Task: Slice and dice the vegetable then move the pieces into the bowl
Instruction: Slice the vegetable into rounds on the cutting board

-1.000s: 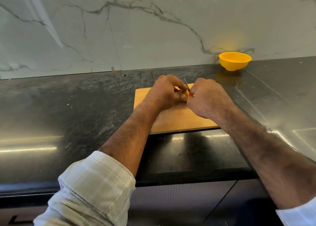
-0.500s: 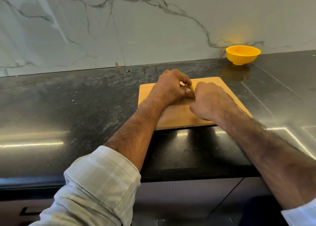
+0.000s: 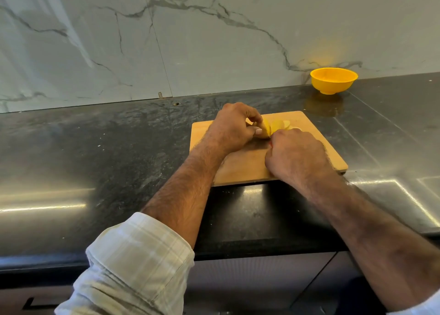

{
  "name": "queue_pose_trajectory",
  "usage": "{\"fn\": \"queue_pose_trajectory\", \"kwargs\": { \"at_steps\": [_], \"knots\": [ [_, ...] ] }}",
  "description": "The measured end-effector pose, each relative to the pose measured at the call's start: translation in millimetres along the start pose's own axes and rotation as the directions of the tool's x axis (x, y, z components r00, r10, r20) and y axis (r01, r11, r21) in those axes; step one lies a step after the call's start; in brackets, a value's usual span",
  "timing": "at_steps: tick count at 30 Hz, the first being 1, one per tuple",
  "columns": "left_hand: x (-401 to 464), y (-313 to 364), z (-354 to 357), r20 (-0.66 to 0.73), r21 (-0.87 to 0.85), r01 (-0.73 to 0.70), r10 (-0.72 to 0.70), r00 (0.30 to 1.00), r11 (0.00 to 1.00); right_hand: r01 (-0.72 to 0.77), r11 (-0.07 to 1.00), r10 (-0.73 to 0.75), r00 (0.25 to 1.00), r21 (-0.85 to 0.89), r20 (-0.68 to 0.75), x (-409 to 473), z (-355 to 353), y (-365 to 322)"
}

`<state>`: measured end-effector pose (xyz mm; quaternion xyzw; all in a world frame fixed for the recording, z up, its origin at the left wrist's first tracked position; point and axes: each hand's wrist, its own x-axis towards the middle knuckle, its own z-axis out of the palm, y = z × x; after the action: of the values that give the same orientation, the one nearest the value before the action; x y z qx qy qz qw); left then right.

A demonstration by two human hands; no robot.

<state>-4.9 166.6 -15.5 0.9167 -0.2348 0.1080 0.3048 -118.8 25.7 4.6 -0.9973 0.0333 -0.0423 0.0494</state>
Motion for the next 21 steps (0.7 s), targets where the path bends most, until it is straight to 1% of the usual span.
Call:
{"fn": "queue_pose_trajectory", "kwargs": {
  "at_steps": [3,6,15,19,21],
  "knots": [
    [0,0,1,0.000,-0.008,0.004,-0.004,1.000,1.000,0.030,0.999,-0.030,0.999,-0.028,0.013,-3,2,-10],
    [0,1,2,0.002,-0.016,0.015,-0.015,1.000,1.000,0.033,0.999,-0.032,0.998,-0.002,0.056,-2,4,-12],
    [0,5,3,-0.010,-0.003,0.013,-0.013,1.000,1.000,0.065,0.997,-0.067,0.995,0.037,0.071,7,-5,-7],
    [-1,4,1,0.001,0.004,0.042,-0.042,0.999,0.999,0.023,0.997,-0.031,0.991,0.068,0.130,4,-7,2],
    [-2,5,-1,0.019,0.000,0.041,-0.041,0.999,0.999,-0.006,0.992,-0.005,0.995,0.123,0.096,5,-6,10]
  ]
}}
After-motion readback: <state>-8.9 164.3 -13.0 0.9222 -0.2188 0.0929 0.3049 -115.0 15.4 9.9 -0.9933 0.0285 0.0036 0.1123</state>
